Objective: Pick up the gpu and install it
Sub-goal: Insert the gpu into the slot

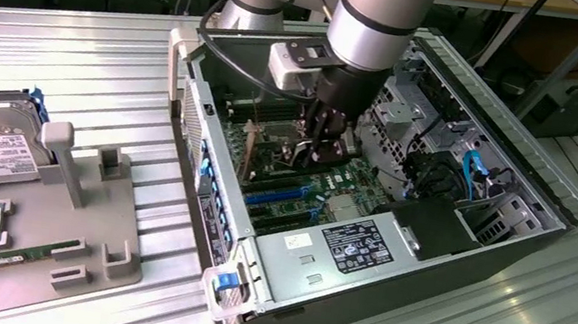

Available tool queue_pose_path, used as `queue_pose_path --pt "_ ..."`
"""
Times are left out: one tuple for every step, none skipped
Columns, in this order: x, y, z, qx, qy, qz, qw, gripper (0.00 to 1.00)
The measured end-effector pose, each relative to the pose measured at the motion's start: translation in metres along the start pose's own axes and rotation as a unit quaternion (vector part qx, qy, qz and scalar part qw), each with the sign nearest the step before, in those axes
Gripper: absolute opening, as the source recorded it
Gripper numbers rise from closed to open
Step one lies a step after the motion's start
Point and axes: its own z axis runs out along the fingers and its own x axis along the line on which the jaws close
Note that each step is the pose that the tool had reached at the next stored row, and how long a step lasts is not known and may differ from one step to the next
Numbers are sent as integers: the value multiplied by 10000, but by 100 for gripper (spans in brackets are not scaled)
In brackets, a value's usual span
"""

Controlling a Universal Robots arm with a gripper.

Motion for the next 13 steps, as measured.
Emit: queue_pose_path --pt "2 1 18 1 -1 0 10000 27" --pt "5 4 30 0 -1 0 10000 27" --pt "8 7 38 0 -2 1 10000 27" --pt "8 25 49 1 -2 1 10000 27" --pt "8 40 60 0 -1 1 10000 27" --pt "9 50 77 0 -1 1 10000 27" --pt "9 54 92 0 -1 1 10000 27" --pt "12 55 105 0 -2 0 10000 27" --pt "18 57 114 0 -1 0 10000 27" --pt "23 59 120 0 -1 0 10000 27" --pt "23 61 128 1 1 0 10000 27" --pt "24 64 137 0 15 0 10000 27" --pt "24 66 144 0 26 0 10000 27"
